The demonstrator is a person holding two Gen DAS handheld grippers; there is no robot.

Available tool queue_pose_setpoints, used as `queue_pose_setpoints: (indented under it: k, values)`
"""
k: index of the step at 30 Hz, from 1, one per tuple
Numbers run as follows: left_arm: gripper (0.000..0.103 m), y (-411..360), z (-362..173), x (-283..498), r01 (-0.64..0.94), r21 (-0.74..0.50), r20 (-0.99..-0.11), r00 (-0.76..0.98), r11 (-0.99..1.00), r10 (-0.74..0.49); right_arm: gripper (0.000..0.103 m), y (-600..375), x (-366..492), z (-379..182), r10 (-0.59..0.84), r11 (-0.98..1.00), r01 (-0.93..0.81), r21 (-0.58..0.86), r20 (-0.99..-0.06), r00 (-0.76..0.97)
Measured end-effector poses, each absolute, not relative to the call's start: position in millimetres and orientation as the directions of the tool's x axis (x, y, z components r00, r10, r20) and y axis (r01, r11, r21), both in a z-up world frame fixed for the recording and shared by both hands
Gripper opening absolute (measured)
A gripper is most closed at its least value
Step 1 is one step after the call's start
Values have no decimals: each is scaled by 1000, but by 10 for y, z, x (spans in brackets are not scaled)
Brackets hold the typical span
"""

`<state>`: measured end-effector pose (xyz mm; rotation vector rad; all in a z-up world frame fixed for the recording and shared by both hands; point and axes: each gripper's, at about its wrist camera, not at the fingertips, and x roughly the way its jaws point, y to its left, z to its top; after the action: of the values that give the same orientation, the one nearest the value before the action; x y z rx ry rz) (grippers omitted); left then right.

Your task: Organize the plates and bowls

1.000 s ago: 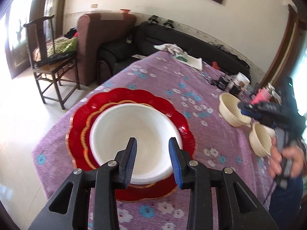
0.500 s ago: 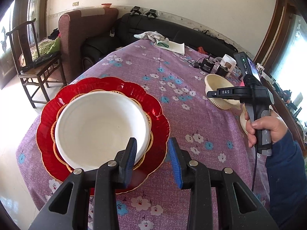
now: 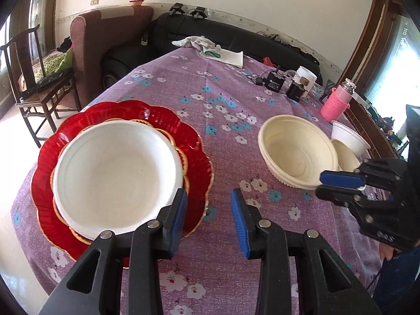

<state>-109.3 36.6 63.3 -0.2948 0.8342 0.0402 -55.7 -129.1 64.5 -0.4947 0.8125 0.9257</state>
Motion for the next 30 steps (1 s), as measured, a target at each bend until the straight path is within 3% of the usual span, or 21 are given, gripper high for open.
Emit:
queue_pose_setpoints:
  k: [4, 7, 14, 21, 30]
  values:
    - [34, 244, 666, -1023, -123, -239, -740, 665, 963, -99, 26, -1684, -585, 834, 602, 601, -796, 68, -694, 395]
    - [35, 132, 704, -875, -101, -247, -745, 656, 964, -122, 49, -2083, -384, 875, 587, 750, -634, 191, -635, 503]
    - [37, -149, 709, -386, -82, -248, -764, 629, 965, -143, 49, -2603, 132, 654, 578, 816, -384, 433, -635, 512]
    - [38, -196, 611, 156, -124, -220, -791, 603, 968, -102, 49, -2572, 45, 630, 623, 782, -391, 486, -634, 459]
    - [35, -320, 371, 620, -129, -237, -829, 543, 963, -132, 49, -2471, -1, 490, 606, 789, -384, 479, -709, 361]
